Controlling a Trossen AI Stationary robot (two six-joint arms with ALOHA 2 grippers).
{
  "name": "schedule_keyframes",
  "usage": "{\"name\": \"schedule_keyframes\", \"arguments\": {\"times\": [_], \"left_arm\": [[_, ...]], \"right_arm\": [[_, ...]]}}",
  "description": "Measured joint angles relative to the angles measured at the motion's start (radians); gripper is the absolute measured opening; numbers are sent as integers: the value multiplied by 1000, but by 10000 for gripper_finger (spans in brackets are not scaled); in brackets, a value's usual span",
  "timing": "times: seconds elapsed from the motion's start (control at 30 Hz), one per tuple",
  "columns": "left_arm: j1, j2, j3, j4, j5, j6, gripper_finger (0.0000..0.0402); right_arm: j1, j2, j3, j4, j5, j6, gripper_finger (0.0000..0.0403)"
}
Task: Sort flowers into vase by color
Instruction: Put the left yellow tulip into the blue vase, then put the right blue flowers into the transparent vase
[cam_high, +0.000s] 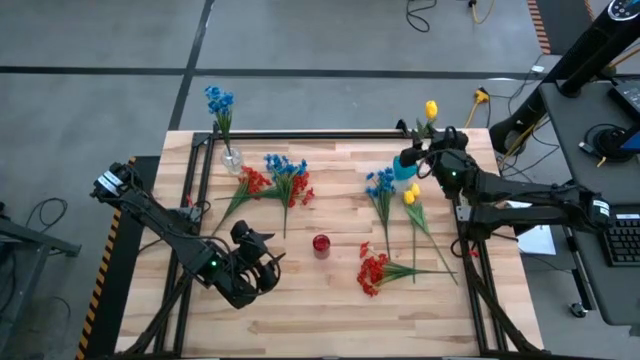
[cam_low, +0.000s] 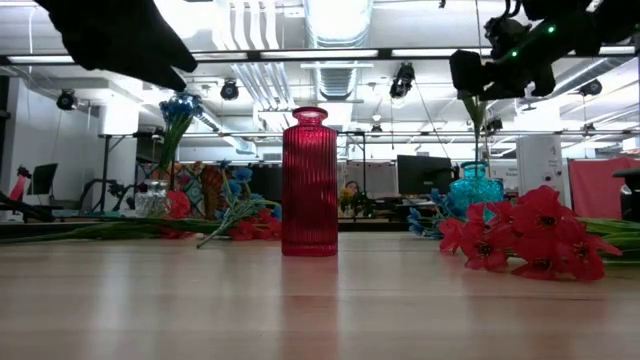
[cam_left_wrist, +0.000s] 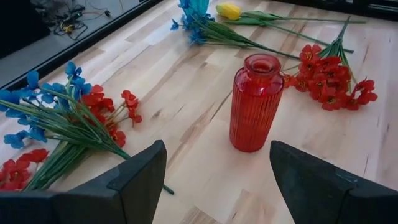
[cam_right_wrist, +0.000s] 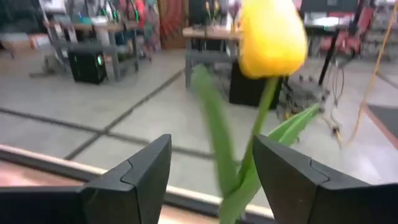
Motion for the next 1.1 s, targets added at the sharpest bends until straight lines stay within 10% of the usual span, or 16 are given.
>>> {"name": "schedule_keyframes", "arguments": {"times": [0.37,0.83,1.1], "left_arm": [[5,0,16,-42,5,-50,268],[76,-13,15,-383,250,-442,268],[141,-13,15,-380,423,2,268]], "right_arm": [[1,18,172,-478,-37,233,234],[2,38,261,-794,-254,491,231],[2,51,261,-885,-445,599,228]]}}
